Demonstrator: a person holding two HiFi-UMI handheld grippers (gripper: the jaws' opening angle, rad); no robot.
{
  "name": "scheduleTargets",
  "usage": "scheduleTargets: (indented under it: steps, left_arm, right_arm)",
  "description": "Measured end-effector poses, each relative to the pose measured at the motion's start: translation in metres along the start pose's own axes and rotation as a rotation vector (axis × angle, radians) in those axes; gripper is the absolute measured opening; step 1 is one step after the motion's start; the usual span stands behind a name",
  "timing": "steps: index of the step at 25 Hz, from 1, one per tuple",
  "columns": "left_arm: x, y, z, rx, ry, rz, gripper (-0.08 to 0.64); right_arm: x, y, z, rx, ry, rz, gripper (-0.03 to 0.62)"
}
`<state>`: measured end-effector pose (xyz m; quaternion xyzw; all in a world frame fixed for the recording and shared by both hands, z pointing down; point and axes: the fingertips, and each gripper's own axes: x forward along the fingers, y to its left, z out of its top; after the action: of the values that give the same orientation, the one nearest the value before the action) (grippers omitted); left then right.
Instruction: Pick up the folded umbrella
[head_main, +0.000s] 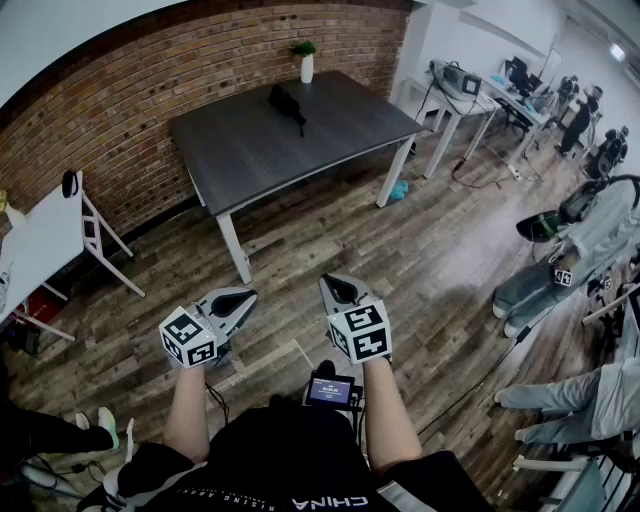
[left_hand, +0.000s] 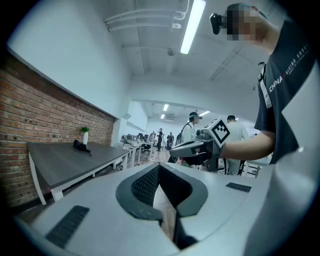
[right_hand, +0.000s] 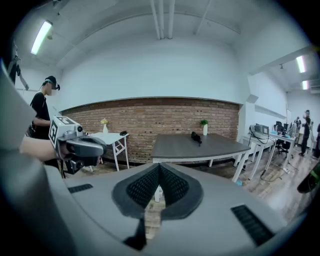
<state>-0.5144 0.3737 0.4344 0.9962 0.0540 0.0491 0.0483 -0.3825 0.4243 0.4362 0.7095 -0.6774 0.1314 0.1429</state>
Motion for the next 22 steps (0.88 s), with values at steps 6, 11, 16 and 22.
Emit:
scheduleTargets:
  steps: [6, 11, 16, 22]
  left_arm:
    - [0.001, 0.009, -0.001, -0.019, 0.003, 0.026, 0.003]
    - [-0.005, 0.014, -0.003, -0.024, 0.000, 0.046, 0.003]
    - [-0.009, 0.021, -0.004, -0.042, -0.032, 0.068, 0.003]
    - [-0.009, 0.025, -0.005, -0.068, -0.055, 0.075, 0.003]
  right_arm:
    - [0.008, 0.004, 0.001, -0.035, 0.029, -0.002, 0.008]
    - [0.009, 0.008, -0.001, 0.007, 0.030, -0.011, 0.008]
    - [0.009, 0.009, -0.002, 0.096, -0.003, -0.003, 0.008]
    - [0.008, 0.005, -0.005, 0.103, 0.002, -0.012, 0.008]
